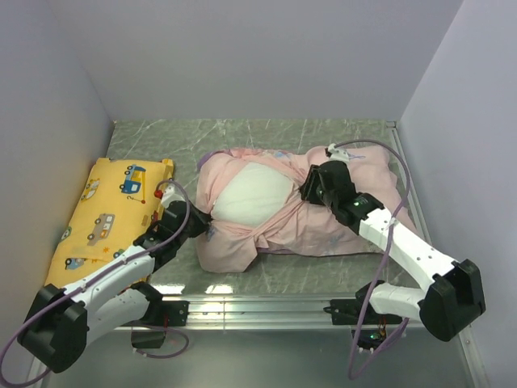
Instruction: Remove the pillowcase from the pillow
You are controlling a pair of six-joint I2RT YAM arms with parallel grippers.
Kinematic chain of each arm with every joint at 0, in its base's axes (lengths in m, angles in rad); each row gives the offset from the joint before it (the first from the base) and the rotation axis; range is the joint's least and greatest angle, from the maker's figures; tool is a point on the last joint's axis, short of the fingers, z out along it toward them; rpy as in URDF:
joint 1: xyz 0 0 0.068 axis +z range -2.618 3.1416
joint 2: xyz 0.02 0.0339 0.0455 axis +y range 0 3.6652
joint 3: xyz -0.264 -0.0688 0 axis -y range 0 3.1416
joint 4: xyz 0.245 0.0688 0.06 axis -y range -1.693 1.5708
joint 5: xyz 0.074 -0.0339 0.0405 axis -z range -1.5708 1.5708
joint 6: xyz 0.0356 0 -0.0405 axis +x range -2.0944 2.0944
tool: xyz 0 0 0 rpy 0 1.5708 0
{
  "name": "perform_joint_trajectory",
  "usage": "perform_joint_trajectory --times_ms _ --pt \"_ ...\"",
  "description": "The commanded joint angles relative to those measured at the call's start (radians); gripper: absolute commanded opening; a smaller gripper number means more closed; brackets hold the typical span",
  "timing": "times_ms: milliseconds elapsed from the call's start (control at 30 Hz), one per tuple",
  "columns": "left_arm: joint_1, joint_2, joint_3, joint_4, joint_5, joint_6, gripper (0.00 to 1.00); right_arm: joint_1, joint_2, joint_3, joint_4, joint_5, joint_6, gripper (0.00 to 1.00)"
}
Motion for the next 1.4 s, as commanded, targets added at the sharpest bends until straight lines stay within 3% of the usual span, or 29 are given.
perform_joint_trajectory --times_ms 0,100,400,533,767,900,1067,1233,1267,1300,1367 --pt "0.002 -0.019 0.016 -0.045 0.021 0.033 0.01 0.008 -0.053 0.070 -0.144 -0.034 -0.054 0.47" --pt "-0.001 -0.039 0.047 -0.076 0.021 0.045 0.01 0.017 -0.076 0.136 -0.182 -0.043 -0.057 0.56" --pt "-0.013 -0.028 0.076 -0.075 0.032 0.045 0.01 0.106 -0.150 0.312 -0.274 0.030 -0.059 0.64" --pt "-0.019 -0.022 0.087 -0.072 0.030 0.042 0.01 0.302 -0.108 0.400 -0.283 0.139 -0.097 0.66" --pt "-0.033 -0.014 0.101 -0.078 0.015 0.039 0.01 0.535 0.154 0.535 -0.277 0.231 -0.145 0.67" --pt "-0.033 -0.019 0.097 -0.082 0.009 0.034 0.00 0.557 0.400 0.621 -0.351 0.271 -0.131 0.71" --pt "-0.035 -0.034 0.085 -0.095 -0.003 0.034 0.01 0.557 0.499 0.584 -0.314 0.228 -0.129 0.83" --pt "-0.035 -0.049 0.081 -0.104 -0.002 0.037 0.01 0.553 0.606 0.596 -0.313 0.210 -0.152 0.87" --pt "-0.036 -0.053 0.079 -0.107 -0.005 0.039 0.00 0.546 0.622 0.603 -0.317 0.211 -0.157 0.79" --pt "-0.035 -0.060 0.079 -0.110 -0.006 0.039 0.01 0.534 0.642 0.609 -0.322 0.210 -0.152 0.63" --pt "-0.036 -0.066 0.076 -0.124 -0.008 0.040 0.00 0.461 0.651 0.610 -0.322 0.163 -0.136 0.08"
